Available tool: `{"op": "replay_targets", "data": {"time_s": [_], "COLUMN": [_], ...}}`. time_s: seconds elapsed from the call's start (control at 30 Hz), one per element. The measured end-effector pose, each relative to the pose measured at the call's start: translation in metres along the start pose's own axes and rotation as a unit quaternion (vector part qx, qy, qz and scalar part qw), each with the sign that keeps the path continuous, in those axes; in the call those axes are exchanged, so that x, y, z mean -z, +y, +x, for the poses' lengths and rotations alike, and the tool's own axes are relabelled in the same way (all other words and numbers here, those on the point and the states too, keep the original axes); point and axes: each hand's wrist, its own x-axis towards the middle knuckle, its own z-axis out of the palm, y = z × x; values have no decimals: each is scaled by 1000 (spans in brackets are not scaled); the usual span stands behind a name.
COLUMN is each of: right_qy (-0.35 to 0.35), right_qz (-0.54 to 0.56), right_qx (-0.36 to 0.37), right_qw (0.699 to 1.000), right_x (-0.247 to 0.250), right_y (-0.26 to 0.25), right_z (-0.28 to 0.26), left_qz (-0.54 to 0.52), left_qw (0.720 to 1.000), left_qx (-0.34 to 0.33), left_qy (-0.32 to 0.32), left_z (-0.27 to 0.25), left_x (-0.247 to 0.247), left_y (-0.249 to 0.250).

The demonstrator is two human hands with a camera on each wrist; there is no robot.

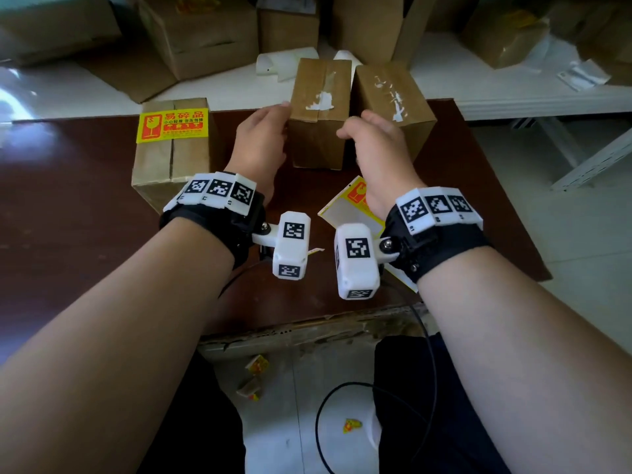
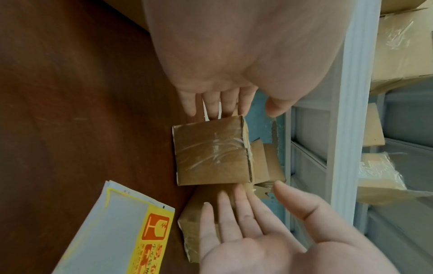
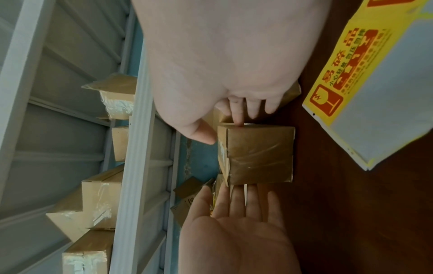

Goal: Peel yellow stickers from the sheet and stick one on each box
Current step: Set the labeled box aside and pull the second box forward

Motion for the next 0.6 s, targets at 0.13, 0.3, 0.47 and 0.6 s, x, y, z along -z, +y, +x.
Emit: {"op": "replay_targets", "data": {"time_s": [0.13,0.3,0.47,0.6], "right_qy": [-7,-19,-24,-16], "right_qz": [16,26,66,60], "right_qx": [-17,-17,-20,-18], "right_qw": [1000,999,997,998], "right_x": [-2,-3,-10,-10], "right_y": [8,10,6,0], "right_z": [5,7,3,-6], "left_qz": [6,15,22,49], "left_qw": [999,997,994,992], "left_qx": [-20,-56,-87,-96], "left_qy": [32,54,56,64], "left_z": [-2,-2,-5,-13], "left_x": [6,11,10,13], "left_y": [-1,-6,-7,-3]}}
